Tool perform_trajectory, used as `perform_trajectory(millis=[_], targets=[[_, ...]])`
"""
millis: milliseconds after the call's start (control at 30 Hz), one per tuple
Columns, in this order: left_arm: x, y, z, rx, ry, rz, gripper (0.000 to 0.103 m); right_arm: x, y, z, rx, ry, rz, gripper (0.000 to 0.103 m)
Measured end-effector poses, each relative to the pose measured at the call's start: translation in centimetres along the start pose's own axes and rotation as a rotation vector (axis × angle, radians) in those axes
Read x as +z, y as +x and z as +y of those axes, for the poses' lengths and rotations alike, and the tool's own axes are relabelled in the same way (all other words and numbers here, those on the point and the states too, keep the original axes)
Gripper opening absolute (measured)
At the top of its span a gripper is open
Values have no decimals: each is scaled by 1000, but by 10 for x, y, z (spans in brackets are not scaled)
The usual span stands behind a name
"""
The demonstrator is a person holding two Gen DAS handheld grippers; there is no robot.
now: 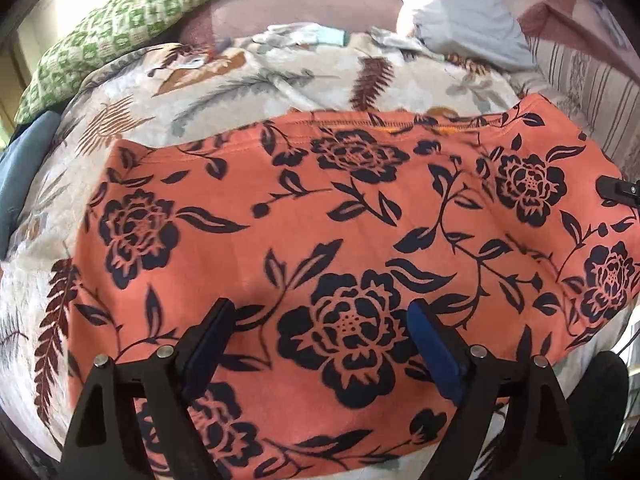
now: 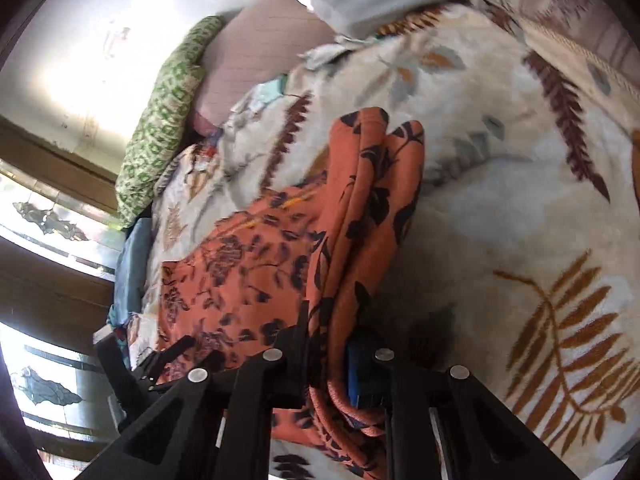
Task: Fold small clothes
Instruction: 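Grasp the blouse hem with both tools and lift it to fold again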
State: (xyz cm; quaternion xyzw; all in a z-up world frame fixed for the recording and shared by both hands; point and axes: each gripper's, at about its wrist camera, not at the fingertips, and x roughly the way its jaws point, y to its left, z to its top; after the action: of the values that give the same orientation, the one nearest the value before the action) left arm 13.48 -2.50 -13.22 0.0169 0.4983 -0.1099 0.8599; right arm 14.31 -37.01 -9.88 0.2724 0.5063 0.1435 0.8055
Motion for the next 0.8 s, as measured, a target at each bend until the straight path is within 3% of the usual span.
perform_trajectory(millis=[200, 333, 400, 467, 533, 567, 633, 700, 800], targets=[[-37, -87, 105, -37, -287, -188, 88, -3, 5, 141, 113, -136, 6, 14], [-67, -134, 178, 28, -437, -256, 88, -28, 61, 228, 198, -194, 94, 14], [-82, -150, 206, 63, -499, -278, 88, -48, 104, 256, 200, -185, 148, 16], [-93, -157, 230, 81, -563, -290, 88, -69, 161, 269, 154, -153, 198, 27], [-104, -159, 246, 81, -619, -284, 88, -94, 228, 267, 125, -114, 321, 63], [-108, -160, 251, 75, -629, -277, 88, -105, 243, 264, 126, -86, 331, 64], [-112, -164, 253, 88, -619, -288, 88, -111, 228, 270, 188, -105, 231, 74], [-108, -161, 249, 92, -608, -287, 88, -106, 207, 269, 319, -104, 271, 74], [-94, -157, 232, 30, -578, -285, 88, -92, 158, 250, 322, -130, 184, 74]])
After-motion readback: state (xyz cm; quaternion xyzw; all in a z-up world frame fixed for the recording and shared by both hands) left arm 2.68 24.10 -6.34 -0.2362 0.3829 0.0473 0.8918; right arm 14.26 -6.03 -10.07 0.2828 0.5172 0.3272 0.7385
